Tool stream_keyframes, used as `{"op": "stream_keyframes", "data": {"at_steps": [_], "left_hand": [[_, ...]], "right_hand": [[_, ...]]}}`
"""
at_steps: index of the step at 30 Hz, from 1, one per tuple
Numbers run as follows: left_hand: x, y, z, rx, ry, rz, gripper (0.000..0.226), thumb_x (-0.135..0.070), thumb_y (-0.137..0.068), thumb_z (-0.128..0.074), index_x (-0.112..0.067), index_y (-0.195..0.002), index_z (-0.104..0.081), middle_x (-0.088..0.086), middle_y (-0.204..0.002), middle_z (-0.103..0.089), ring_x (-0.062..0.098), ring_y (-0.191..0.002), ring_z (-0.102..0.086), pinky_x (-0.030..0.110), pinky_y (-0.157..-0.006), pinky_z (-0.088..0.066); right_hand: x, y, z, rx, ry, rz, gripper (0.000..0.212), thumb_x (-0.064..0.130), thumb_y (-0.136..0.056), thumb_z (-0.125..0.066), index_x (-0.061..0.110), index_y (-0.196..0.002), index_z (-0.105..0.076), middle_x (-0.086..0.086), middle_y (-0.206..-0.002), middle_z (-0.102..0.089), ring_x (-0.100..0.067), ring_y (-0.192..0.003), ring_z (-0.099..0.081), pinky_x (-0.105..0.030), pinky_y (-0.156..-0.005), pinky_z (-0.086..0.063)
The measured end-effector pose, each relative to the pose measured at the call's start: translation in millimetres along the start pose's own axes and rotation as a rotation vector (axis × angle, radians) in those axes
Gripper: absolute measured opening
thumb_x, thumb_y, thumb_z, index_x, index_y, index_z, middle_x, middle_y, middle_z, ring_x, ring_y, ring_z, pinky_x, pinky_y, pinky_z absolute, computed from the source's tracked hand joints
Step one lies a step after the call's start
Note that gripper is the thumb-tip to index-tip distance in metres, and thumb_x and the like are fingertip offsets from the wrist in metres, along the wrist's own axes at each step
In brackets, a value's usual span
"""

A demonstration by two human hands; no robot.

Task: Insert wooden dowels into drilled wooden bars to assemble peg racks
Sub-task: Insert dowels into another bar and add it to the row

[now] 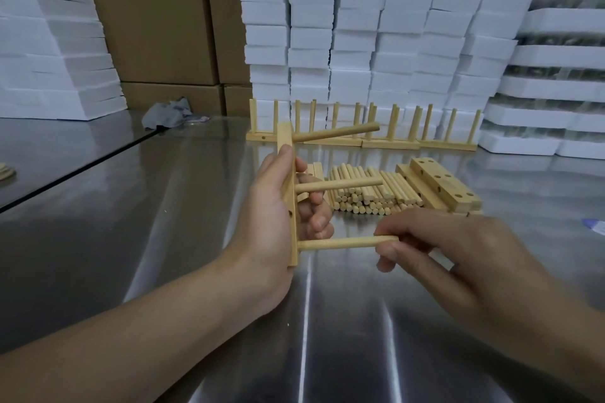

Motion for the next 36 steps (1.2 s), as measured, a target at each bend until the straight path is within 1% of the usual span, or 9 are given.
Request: {"op": "stream_keyframes", "data": {"at_steps": [3, 8, 14, 18, 24, 27, 32, 34, 36], "left_hand": [[1, 3, -4, -0.045, -0.095, -0.068, 0.034, -0.044, -0.112, -0.042, -0.016, -0.095, -0.05, 0.001, -0.067, -0.047, 0.014, -0.048, -0.043, 0.027, -0.048, -0.039], [9, 17, -15, -0.025, -0.203, -0.209, 0.034, -0.041, -0.111, -0.045, -0.018, -0.091, -0.059, 0.0, -0.082, -0.056, 0.016, -0.07, -0.056, 0.03, -0.059, -0.048], [14, 32, -19, 0.087, -0.326, -0.399, 0.033, -0.044, -0.101, -0.047, -0.016, -0.1, -0.064, -0.001, -0.098, -0.067, 0.015, -0.093, -0.065, 0.029, -0.074, -0.055], [16, 35, -20, 0.16, -0.339, -0.465, 0.028, -0.037, -0.104, -0.047, -0.016, -0.107, -0.065, 0.005, -0.102, -0.067, 0.021, -0.096, -0.067, 0.029, -0.076, -0.055], [13, 41, -18, 0.35, -0.508, -0.698, 0.023, -0.041, -0.109, -0.045, -0.026, -0.12, -0.059, -0.002, -0.113, -0.067, 0.028, -0.105, -0.068, 0.032, -0.086, -0.054], [11, 42, -18, 0.411, -0.533, -0.789, 0.021, -0.05, -0.111, -0.046, -0.036, -0.122, -0.057, -0.001, -0.114, -0.067, 0.031, -0.103, -0.07, 0.037, -0.08, -0.056], [0, 32, -24, 0.387, -0.516, -0.809, 0.016, -0.042, -0.112, -0.046, -0.03, -0.116, -0.055, -0.005, -0.1, -0.06, 0.009, -0.084, -0.062, 0.032, -0.065, -0.056], [-6, 25, -21, 0.298, -0.546, -0.765, 0.016, -0.042, -0.108, -0.051, -0.028, -0.113, -0.058, -0.001, -0.099, -0.058, 0.02, -0.086, -0.06, 0.04, -0.071, -0.054], [-13, 20, -16, 0.223, -0.608, -0.714, 0.016, -0.043, -0.103, -0.06, -0.031, -0.112, -0.065, 0.003, -0.101, -0.062, 0.027, -0.091, -0.061, 0.043, -0.078, -0.054]], "right_hand": [[7, -2, -6, 0.055, 0.179, 0.015, 0.025, 0.051, -0.106, -0.033, 0.04, -0.104, -0.055, 0.021, -0.09, -0.055, -0.006, -0.083, -0.056, -0.03, -0.068, -0.049], [27, -5, -18, 0.111, 0.299, 0.073, 0.031, 0.056, -0.107, -0.032, 0.034, -0.088, -0.044, 0.018, -0.08, -0.05, -0.007, -0.069, -0.05, -0.029, -0.055, -0.048], [16, -4, -23, 0.207, -0.234, -0.182, 0.045, 0.061, -0.1, -0.048, 0.035, -0.065, -0.045, 0.013, -0.056, -0.045, -0.005, -0.054, -0.048, -0.015, -0.054, -0.034], [13, -4, -23, 0.289, -0.481, -0.314, 0.051, 0.057, -0.102, -0.057, 0.026, -0.062, -0.051, 0.008, -0.054, -0.038, -0.004, -0.052, -0.037, -0.023, -0.051, -0.031], [17, -2, -20, 0.423, -0.84, -0.507, 0.05, 0.067, -0.081, -0.072, 0.023, -0.064, -0.055, -0.024, -0.067, -0.03, -0.031, -0.057, -0.021, -0.038, -0.051, -0.017], [21, -1, -17, 0.481, -1.029, -0.604, 0.044, 0.06, -0.074, -0.08, 0.023, -0.063, -0.059, -0.014, -0.068, -0.027, -0.017, -0.054, -0.021, -0.023, -0.044, -0.021], [14, -15, -8, 0.342, -0.729, -0.455, 0.049, 0.071, -0.081, -0.069, 0.022, -0.072, -0.069, -0.002, -0.058, -0.037, -0.012, -0.05, -0.033, -0.023, -0.046, -0.027], [5, -24, 3, 0.161, -0.678, -0.418, 0.035, 0.06, -0.081, -0.075, 0.026, -0.081, -0.074, 0.01, -0.053, -0.051, -0.008, -0.047, -0.042, -0.018, -0.044, -0.033], [-8, -27, 17, -0.011, -0.729, -0.465, 0.027, 0.045, -0.079, -0.09, 0.024, -0.082, -0.073, 0.0, -0.057, -0.063, -0.013, -0.047, -0.055, -0.019, -0.042, -0.038]]}}
Point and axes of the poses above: each hand's wrist, its own y-axis away from the middle knuckle, its own z-axis out of the back of the hand, x = y × z, the point moved 1 cm from there along -y, towards the middle knuckle
